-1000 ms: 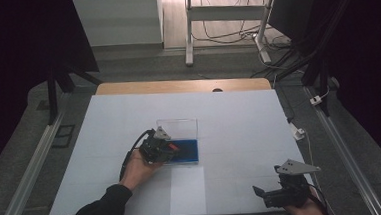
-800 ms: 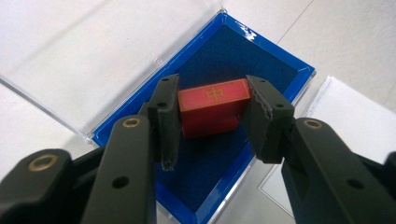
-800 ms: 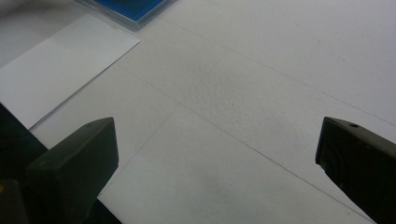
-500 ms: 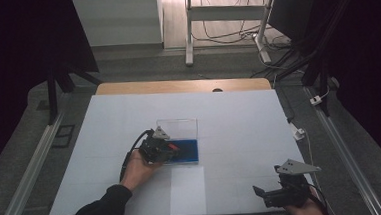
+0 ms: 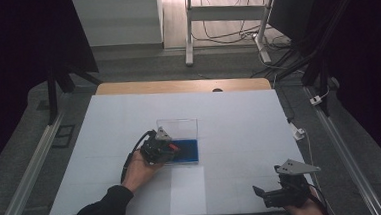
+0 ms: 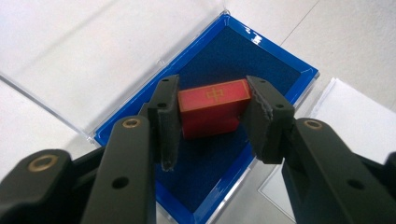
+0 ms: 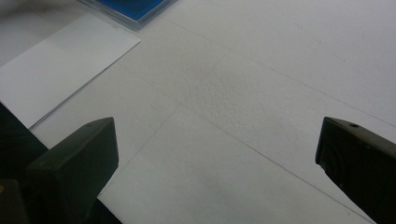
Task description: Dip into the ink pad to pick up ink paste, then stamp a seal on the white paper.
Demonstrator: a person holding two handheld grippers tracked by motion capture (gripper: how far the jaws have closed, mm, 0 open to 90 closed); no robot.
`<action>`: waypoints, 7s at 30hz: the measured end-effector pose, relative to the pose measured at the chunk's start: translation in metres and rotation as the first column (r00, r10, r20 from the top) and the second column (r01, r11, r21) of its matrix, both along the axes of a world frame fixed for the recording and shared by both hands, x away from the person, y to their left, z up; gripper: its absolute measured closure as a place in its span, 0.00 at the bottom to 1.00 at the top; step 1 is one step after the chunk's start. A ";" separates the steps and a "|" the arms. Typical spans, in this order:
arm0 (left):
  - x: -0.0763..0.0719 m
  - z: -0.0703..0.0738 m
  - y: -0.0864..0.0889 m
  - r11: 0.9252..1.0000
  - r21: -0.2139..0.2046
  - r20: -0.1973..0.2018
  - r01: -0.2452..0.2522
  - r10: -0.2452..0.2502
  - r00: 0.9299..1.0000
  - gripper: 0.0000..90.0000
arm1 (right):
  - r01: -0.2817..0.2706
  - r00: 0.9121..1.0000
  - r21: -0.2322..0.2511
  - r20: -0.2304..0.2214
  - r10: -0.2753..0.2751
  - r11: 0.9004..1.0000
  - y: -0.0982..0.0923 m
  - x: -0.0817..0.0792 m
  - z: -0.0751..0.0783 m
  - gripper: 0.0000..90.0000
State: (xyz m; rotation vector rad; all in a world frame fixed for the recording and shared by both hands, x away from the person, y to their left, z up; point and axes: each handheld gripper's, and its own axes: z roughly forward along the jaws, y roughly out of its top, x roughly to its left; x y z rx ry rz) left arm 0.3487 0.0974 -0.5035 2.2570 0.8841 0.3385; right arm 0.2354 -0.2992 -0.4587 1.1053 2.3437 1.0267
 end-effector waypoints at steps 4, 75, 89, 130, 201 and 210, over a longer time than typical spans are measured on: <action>0.001 0.001 0.001 1.000 -0.008 -0.006 -0.001 0.001 1.000 0.64 | 0.000 1.000 0.001 0.000 0.000 1.000 0.000 0.000 0.000 0.00; 0.002 -0.002 -0.023 0.999 0.021 0.052 0.029 -0.030 0.998 0.65 | -0.007 1.000 -0.014 -0.007 0.007 1.000 0.001 -0.001 -0.001 0.00; 0.008 -0.002 -0.016 0.998 -0.025 0.026 0.051 -0.050 0.998 0.64 | -0.004 1.000 -0.006 -0.007 0.004 1.000 0.000 -0.001 -0.001 0.00; -0.023 0.031 0.000 0.983 -0.127 -0.002 0.130 -0.131 0.991 0.64 | 0.001 1.000 0.003 -0.002 -0.001 1.000 -0.001 -0.001 0.000 0.00; -0.087 -0.007 -0.037 0.966 0.013 -0.031 0.258 -0.257 0.966 0.64 | -0.006 1.000 0.010 -0.003 0.006 1.000 -0.001 -0.002 0.000 0.00; -0.087 -0.011 -0.034 0.971 -0.031 -0.039 0.236 -0.237 0.971 0.65 | -0.007 1.000 0.008 -0.004 0.007 1.000 -0.001 -0.002 0.000 0.00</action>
